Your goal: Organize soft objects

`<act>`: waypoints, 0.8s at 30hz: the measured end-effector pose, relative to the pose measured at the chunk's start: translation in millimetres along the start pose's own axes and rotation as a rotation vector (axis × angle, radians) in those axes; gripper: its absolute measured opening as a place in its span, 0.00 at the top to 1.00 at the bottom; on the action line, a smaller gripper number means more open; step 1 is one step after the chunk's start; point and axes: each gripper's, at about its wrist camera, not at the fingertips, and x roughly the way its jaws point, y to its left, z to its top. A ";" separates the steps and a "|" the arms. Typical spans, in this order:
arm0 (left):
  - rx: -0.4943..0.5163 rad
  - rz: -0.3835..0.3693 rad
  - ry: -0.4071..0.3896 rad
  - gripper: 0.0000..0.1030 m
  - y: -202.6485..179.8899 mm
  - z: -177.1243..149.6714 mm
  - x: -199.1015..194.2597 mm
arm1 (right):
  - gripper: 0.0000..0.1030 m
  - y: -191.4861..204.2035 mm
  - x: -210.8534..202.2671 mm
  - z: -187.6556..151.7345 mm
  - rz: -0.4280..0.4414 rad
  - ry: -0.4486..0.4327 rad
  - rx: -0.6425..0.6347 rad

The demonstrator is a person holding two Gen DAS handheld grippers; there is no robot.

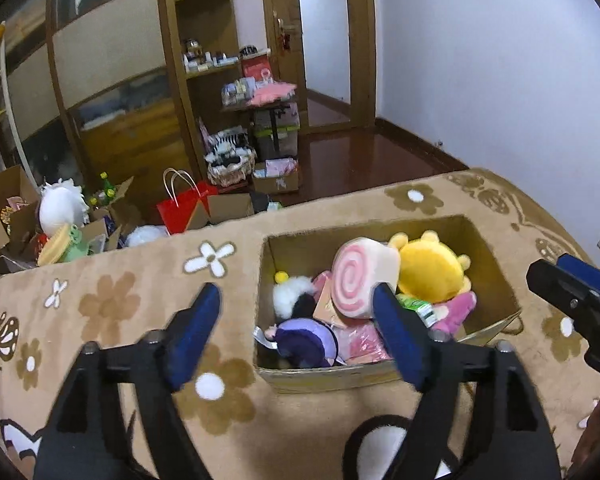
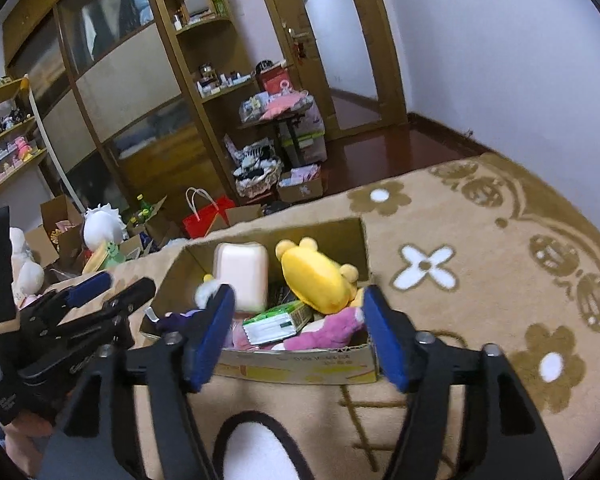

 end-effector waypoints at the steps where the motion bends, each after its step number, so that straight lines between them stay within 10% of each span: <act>1: 0.002 0.007 -0.007 0.17 0.5 0.8 -6.3 | 0.18 3.0 -8.6 2.6 -0.008 -0.012 -0.012; 5: 0.014 0.028 -0.041 0.11 1.0 4.4 -38.5 | 0.00 11.9 -37.5 7.5 -0.016 -0.054 -0.034; 24: 0.008 0.086 -0.138 0.00 18.0 -2.6 -134.7 | 0.00 34.8 -136.9 -5.7 -0.029 -0.182 -0.065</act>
